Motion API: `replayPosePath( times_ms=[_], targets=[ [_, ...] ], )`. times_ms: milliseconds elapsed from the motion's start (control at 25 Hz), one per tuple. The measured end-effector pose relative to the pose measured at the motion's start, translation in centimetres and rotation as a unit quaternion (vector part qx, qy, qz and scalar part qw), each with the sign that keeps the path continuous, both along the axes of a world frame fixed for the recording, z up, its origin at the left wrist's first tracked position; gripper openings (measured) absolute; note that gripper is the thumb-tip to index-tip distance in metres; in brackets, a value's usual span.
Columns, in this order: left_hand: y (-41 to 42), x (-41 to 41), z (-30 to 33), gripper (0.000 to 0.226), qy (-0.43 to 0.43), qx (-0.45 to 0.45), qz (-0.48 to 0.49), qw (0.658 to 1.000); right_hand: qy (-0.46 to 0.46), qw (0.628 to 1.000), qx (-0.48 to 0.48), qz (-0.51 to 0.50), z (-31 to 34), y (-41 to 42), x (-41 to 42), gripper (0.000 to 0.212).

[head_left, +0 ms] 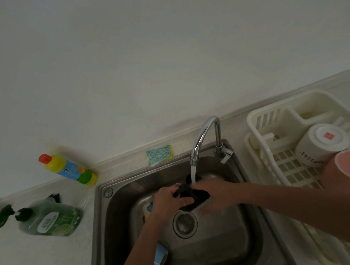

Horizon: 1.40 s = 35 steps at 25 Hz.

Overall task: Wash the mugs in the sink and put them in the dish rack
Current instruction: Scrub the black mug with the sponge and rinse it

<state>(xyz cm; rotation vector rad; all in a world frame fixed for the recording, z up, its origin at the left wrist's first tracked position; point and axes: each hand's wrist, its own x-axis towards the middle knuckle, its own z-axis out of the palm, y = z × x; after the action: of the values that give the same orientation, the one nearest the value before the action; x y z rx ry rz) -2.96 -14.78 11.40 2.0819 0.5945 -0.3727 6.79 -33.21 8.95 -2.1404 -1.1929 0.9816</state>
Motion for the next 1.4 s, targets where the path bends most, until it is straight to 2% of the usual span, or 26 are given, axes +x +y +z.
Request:
replayPosePath(
  times_ms=[160,320,480,640,800,960,1120,1200,1280,1400],
  targets=[
    [0.2,0.1,0.3,0.034,-0.003,-0.005,-0.003,1.000,-0.014,0.998,-0.038,0.044,0.2,-0.4,0.4,0.044],
    [-0.1,-0.1,0.2,0.038,-0.003,0.007,0.000,1.000,-0.021,1.000,-0.005,0.008,0.3,0.1,0.6,0.060],
    [0.1,-0.5,0.4,0.026,-0.003,-0.008,0.011,1.000,-0.035,0.994,-0.059,0.079,0.5,0.0,0.4,0.048],
    [0.3,-0.7,-0.1,0.025,-0.004,0.006,0.006,1.000,-0.042,0.999,-0.015,0.011,0.4,0.4,0.9,0.044],
    [0.4,-0.9,0.3,0.026,-0.005,0.007,0.006,1.000,-0.037,0.994,-0.064,0.083,0.0,0.2,0.6,0.042],
    [0.5,-1.0,0.1,0.026,-0.002,0.021,0.015,1.000,-0.036,0.999,-0.020,0.006,-0.2,0.7,1.3,0.055],
    [0.2,-1.2,0.7,0.033,-0.007,0.017,0.022,1.000,-0.061,0.995,-0.042,0.074,-0.4,0.7,0.5,0.043],
    [0.3,-1.2,0.3,0.028,-0.002,0.024,0.022,0.999,-0.055,0.998,-0.009,0.033,-0.1,1.2,0.6,0.049],
    [0.2,-1.4,0.5,0.033,-0.005,0.025,0.032,0.999,-0.042,0.999,-0.004,0.015,-0.8,1.1,1.3,0.050],
    [0.2,-1.7,0.6,0.029,-0.003,0.041,0.031,0.999,-0.064,0.991,-0.052,0.104,-1.6,0.8,0.8,0.047]
  ],
)
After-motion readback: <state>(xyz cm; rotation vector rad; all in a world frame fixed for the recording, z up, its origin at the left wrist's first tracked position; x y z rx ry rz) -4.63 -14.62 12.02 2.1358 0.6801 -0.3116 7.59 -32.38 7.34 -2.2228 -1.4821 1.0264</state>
